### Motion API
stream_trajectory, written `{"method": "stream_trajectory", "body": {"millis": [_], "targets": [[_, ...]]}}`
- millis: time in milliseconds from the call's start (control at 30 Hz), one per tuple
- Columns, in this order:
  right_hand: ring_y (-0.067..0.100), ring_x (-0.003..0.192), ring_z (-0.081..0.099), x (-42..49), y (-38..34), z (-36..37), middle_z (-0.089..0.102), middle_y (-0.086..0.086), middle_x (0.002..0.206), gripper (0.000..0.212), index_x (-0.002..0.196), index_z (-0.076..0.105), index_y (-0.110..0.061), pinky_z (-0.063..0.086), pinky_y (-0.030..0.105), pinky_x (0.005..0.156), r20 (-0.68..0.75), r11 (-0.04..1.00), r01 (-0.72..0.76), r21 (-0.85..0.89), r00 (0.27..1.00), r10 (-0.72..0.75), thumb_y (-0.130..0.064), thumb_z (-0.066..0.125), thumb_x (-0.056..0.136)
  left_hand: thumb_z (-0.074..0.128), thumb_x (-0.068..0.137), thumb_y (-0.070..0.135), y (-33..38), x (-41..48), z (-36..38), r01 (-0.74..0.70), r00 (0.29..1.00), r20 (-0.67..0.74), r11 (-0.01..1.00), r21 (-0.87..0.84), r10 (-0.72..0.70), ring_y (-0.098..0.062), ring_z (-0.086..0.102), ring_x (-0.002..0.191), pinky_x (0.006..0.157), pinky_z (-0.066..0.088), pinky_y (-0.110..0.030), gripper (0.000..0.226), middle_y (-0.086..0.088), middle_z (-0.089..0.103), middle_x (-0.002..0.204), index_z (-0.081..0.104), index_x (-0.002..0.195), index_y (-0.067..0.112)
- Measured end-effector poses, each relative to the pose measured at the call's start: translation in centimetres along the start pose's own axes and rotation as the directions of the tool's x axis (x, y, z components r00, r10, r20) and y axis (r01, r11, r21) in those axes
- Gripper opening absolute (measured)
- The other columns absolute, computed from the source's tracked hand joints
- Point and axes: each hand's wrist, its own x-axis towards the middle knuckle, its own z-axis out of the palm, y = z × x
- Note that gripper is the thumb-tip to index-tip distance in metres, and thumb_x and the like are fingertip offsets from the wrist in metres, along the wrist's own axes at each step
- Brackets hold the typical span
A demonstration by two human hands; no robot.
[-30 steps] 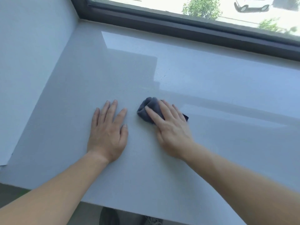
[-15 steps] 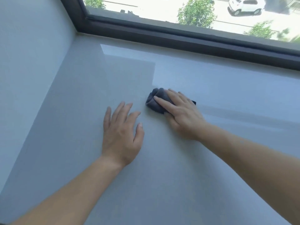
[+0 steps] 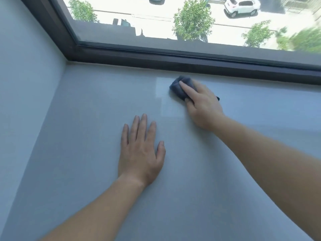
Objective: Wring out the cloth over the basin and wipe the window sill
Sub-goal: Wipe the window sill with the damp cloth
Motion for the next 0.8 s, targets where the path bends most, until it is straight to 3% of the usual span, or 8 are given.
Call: {"method": "stream_trajectory", "body": {"millis": [67, 100, 233, 433, 533, 633, 700, 800], "targets": [[0.037, 0.122, 0.045, 1.3, -0.8, 0.4, 0.045, 0.01, 0.145, 0.054, 0.148, 0.043, -0.028, 0.033, 0.039, 0.104, -0.068, 0.983, -0.185, 0.005, 0.98, 0.185, -0.022, 0.044, 0.094, 0.026, 0.095, 0.047, 0.0, 0.1, 0.0, -0.006, 1.0, -0.005, 1.0, 0.005, 0.006, -0.024, 0.011, 0.153, 0.122, 0.006, -0.049, 0.065, -0.01, 0.021, 0.164, 0.037, 0.15, 0.014], [0.037, 0.123, 0.044, 1.1, -1.8, 0.8, 0.045, 0.011, 0.145, 0.053, 0.147, 0.044, -0.027, 0.033, 0.04, 0.106, -0.084, 0.983, -0.185, -0.004, 0.979, 0.184, -0.022, 0.045, 0.094, 0.027, 0.095, 0.047, 0.0, 0.1, 0.0, -0.009, 1.0, -0.007, 1.0, 0.005, 0.009, -0.025, 0.013, 0.153, 0.122, 0.007, -0.049, 0.065, -0.01, 0.022, 0.163, 0.038, 0.15, 0.014], [0.032, 0.131, 0.037, -0.5, -4.1, 1.6, 0.041, 0.012, 0.149, 0.051, 0.146, 0.045, -0.025, 0.03, 0.043, 0.111, 0.026, 0.992, 0.119, -0.053, 0.993, -0.117, -0.028, 0.046, 0.095, 0.031, 0.095, 0.045, 0.0, 0.1, -0.1, -0.015, 1.0, -0.018, 1.0, -0.001, 0.015, -0.027, 0.017, 0.151, 0.12, 0.011, -0.051, 0.063, -0.012, 0.026, 0.162, 0.041, 0.148, 0.012], [0.032, 0.125, 0.042, 1.5, -2.4, 1.0, 0.044, 0.009, 0.146, 0.052, 0.147, 0.044, -0.025, 0.032, 0.044, 0.111, 0.026, 0.993, 0.112, -0.046, 0.993, -0.111, -0.025, 0.047, 0.096, 0.032, 0.094, 0.043, -0.1, 0.2, 0.0, -0.014, 1.0, -0.019, 1.0, -0.012, 0.014, -0.026, 0.017, 0.152, 0.121, 0.011, -0.051, 0.063, -0.011, 0.027, 0.162, 0.041, 0.148, 0.013], [0.037, 0.123, 0.045, 0.8, 1.6, -0.5, 0.045, 0.009, 0.145, 0.054, 0.148, 0.041, -0.028, 0.036, 0.044, 0.107, -0.008, 0.998, -0.05, -0.028, 0.999, 0.05, -0.029, 0.041, 0.094, 0.033, 0.093, 0.043, -0.1, 0.2, 0.0, -0.021, 1.0, -0.023, 1.0, -0.011, 0.021, -0.027, 0.02, 0.151, 0.12, 0.012, -0.051, 0.063, -0.012, 0.028, 0.161, 0.043, 0.147, 0.012], [0.037, 0.121, 0.045, -0.2, 5.2, -1.8, 0.047, 0.006, 0.139, 0.051, 0.147, 0.041, -0.03, 0.038, 0.041, 0.102, -0.12, 0.955, -0.297, -0.024, 0.949, 0.292, -0.025, 0.041, 0.096, 0.032, 0.094, 0.044, -0.1, 0.2, 0.0, -0.023, 1.0, -0.013, 1.0, -0.001, 0.023, -0.027, 0.019, 0.151, 0.12, 0.011, -0.051, 0.063, -0.013, 0.028, 0.161, 0.042, 0.148, 0.012], [0.035, 0.118, 0.045, -0.7, 4.4, -1.4, 0.048, 0.005, 0.136, 0.051, 0.146, 0.042, -0.03, 0.037, 0.04, 0.102, -0.141, 0.935, -0.353, 0.01, 0.926, 0.351, -0.022, 0.041, 0.096, 0.032, 0.094, 0.044, -0.1, 0.2, 0.0, -0.022, 1.0, -0.01, 1.0, 0.002, 0.022, -0.026, 0.017, 0.152, 0.12, 0.01, -0.051, 0.064, -0.013, 0.027, 0.161, 0.041, 0.148, 0.012], [0.033, 0.119, 0.044, -2.9, 2.7, -1.0, 0.047, 0.008, 0.141, 0.054, 0.147, 0.044, -0.027, 0.037, 0.041, 0.103, -0.077, 0.989, -0.144, -0.012, 0.987, 0.143, -0.025, 0.041, 0.093, 0.031, 0.094, 0.044, 0.0, 0.1, 0.0, -0.018, 1.0, -0.008, 1.0, 0.004, 0.018, -0.026, 0.017, 0.152, 0.121, 0.009, -0.051, 0.063, -0.012, 0.026, 0.162, 0.04, 0.148, 0.012]]}}
